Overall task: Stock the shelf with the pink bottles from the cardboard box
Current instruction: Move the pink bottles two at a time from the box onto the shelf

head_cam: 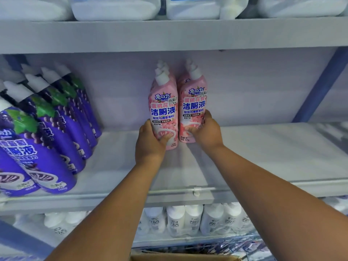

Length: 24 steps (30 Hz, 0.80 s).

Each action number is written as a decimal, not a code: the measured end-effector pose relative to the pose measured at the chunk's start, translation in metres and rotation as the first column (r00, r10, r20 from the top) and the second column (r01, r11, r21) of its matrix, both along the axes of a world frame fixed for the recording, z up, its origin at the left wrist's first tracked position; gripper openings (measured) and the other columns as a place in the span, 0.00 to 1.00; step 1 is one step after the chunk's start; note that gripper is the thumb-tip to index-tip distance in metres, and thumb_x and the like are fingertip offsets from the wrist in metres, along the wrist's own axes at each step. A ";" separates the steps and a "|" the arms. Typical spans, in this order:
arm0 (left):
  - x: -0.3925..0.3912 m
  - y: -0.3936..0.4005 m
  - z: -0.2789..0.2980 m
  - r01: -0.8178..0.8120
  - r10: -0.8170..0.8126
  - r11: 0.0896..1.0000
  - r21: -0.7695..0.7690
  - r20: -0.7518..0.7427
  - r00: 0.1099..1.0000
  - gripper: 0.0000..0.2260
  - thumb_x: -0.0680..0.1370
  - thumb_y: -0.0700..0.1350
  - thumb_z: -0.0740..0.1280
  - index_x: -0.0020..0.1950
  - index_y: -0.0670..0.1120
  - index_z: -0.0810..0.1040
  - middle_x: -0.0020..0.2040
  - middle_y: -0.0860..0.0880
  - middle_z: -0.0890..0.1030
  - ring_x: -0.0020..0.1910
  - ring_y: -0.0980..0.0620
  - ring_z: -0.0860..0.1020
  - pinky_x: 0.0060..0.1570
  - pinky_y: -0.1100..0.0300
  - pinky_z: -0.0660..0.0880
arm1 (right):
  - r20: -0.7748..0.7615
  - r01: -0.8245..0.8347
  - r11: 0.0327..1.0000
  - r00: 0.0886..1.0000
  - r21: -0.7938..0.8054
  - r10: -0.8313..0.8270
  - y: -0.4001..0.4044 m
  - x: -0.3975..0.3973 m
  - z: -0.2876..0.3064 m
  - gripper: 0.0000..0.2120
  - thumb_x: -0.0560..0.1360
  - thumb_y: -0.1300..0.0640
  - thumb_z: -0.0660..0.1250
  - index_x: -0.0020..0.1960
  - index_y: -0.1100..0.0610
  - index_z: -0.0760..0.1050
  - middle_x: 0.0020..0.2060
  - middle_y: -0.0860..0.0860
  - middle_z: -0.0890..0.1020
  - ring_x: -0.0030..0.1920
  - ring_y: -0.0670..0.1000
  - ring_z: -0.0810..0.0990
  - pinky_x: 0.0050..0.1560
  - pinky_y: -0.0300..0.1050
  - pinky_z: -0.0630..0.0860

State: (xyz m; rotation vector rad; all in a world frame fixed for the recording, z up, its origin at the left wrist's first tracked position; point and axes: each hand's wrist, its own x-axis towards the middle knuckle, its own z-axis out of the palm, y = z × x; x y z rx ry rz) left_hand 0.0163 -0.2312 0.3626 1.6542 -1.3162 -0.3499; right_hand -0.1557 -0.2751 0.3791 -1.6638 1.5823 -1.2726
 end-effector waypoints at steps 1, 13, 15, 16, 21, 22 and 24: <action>0.000 -0.001 0.000 -0.003 0.003 1.000 -0.001 0.004 1.000 0.23 0.70 0.52 0.77 0.61 0.51 0.73 0.60 0.49 0.78 0.55 0.46 0.80 0.52 0.52 0.78 | -0.003 -0.005 1.000 1.000 0.004 0.005 -0.003 0.001 0.000 0.25 0.70 0.61 0.77 0.63 0.57 0.72 0.55 0.52 0.84 0.52 0.52 0.82 0.50 0.40 0.74; 0.001 0.000 -0.002 0.006 -0.007 0.999 0.039 0.015 1.000 0.24 0.73 0.54 0.75 0.65 0.52 0.71 0.63 0.51 0.78 0.57 0.46 0.80 0.54 0.49 0.79 | -0.077 -0.028 0.994 0.996 0.107 0.036 -0.010 0.002 -0.014 0.18 0.74 0.61 0.71 0.63 0.57 0.73 0.53 0.50 0.83 0.50 0.51 0.83 0.49 0.40 0.75; 0.001 -0.001 -0.002 0.015 -0.016 0.999 0.038 0.006 1.000 0.24 0.73 0.53 0.75 0.65 0.52 0.71 0.63 0.51 0.78 0.57 0.46 0.80 0.54 0.51 0.79 | -0.105 -0.041 0.989 0.993 0.140 0.056 -0.009 0.002 -0.011 0.19 0.75 0.59 0.70 0.65 0.56 0.72 0.56 0.51 0.83 0.54 0.53 0.83 0.50 0.41 0.75; 0.001 -0.001 -0.002 0.020 -0.020 0.999 0.039 -0.003 1.000 0.24 0.73 0.53 0.75 0.65 0.52 0.71 0.63 0.51 0.78 0.57 0.46 0.80 0.54 0.51 0.79 | -0.131 -0.044 0.985 0.989 0.164 0.066 -0.008 0.001 -0.010 0.20 0.75 0.58 0.70 0.65 0.56 0.71 0.58 0.52 0.83 0.56 0.54 0.82 0.51 0.41 0.74; 0.004 0.005 0.005 0.081 -0.071 0.988 0.129 -0.081 0.994 0.25 0.74 0.53 0.75 0.67 0.53 0.70 0.62 0.53 0.79 0.56 0.49 0.80 0.51 0.55 0.77 | -0.240 0.007 0.963 0.969 0.270 0.060 0.012 -0.006 -0.005 0.20 0.78 0.52 0.67 0.67 0.57 0.71 0.63 0.55 0.80 0.63 0.58 0.78 0.52 0.41 0.69; 0.007 0.007 0.005 0.085 -0.074 0.985 0.153 -0.072 0.995 0.24 0.74 0.52 0.75 0.67 0.52 0.70 0.62 0.53 0.79 0.56 0.49 0.80 0.51 0.55 0.76 | -0.254 0.016 0.959 0.965 0.282 0.058 0.018 -0.007 -0.002 0.21 0.79 0.51 0.65 0.69 0.56 0.70 0.65 0.55 0.79 0.65 0.58 0.77 0.54 0.42 0.69; 0.009 0.012 0.004 0.069 -0.070 0.975 0.211 -0.002 0.998 0.21 0.75 0.53 0.72 0.65 0.48 0.71 0.58 0.53 0.78 0.53 0.48 0.79 0.48 0.54 0.75 | -0.329 0.008 0.954 0.939 0.301 0.096 0.031 -0.010 0.002 0.23 0.81 0.48 0.63 0.73 0.54 0.68 0.68 0.55 0.77 0.67 0.58 0.75 0.59 0.44 0.70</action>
